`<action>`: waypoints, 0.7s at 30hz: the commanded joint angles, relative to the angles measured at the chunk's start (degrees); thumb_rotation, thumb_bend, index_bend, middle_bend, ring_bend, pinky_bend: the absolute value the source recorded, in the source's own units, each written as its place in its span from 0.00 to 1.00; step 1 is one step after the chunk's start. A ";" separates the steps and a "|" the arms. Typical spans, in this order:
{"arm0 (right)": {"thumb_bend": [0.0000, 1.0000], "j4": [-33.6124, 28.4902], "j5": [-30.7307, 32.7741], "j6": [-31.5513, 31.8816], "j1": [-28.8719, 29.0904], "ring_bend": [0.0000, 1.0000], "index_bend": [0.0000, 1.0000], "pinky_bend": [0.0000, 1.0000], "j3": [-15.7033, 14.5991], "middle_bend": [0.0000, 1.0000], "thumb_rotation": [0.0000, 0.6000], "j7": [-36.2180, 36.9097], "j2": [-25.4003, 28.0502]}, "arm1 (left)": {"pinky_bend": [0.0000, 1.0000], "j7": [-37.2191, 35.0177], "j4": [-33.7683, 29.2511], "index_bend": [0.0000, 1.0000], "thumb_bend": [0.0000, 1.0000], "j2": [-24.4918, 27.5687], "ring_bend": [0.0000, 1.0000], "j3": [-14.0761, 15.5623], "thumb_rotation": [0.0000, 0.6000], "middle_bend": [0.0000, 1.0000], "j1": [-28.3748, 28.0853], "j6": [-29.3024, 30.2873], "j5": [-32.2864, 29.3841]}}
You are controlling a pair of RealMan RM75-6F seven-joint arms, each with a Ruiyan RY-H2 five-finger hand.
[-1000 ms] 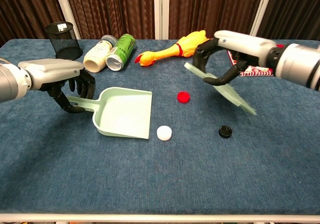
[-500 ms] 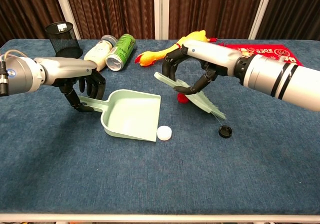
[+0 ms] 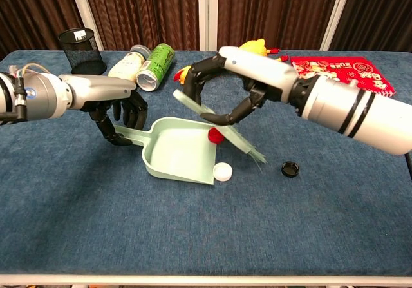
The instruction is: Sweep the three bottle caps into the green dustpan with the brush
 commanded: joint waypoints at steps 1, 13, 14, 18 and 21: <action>0.60 -6.08 1.64 2.80 -3.30 0.32 0.80 0.12 0.16 0.71 1.00 -4.00 5.38 | 0.36 0.26 -0.50 0.56 0.37 0.06 0.38 0.32 1.00 0.54 -0.42 0.36 0.08; 0.62 -21.82 7.77 2.73 -13.50 0.32 0.80 0.11 -2.86 0.71 1.00 -19.24 11.30 | 0.36 1.78 -1.57 0.56 0.37 -0.57 0.38 1.62 1.00 0.54 -2.18 1.76 -2.05; 0.62 -21.36 7.90 2.81 -13.91 0.32 0.80 0.11 -2.82 0.71 1.00 -20.05 10.49 | 0.36 1.97 -1.70 0.56 0.37 -0.61 0.38 1.69 1.00 0.54 -2.33 1.89 -2.36; 0.62 -18.91 8.32 2.34 -14.93 0.32 0.80 0.10 -2.47 0.71 1.00 -21.19 6.88 | 0.36 2.84 -2.47 0.56 0.37 -0.74 0.38 2.05 1.00 0.54 -2.90 2.76 -3.66; 0.62 -17.45 8.02 2.60 -15.17 0.32 0.80 0.10 -1.91 0.71 1.00 -21.27 4.96 | 0.36 3.31 -3.21 0.56 0.37 -0.79 0.38 2.07 1.00 0.54 -3.27 3.49 -4.50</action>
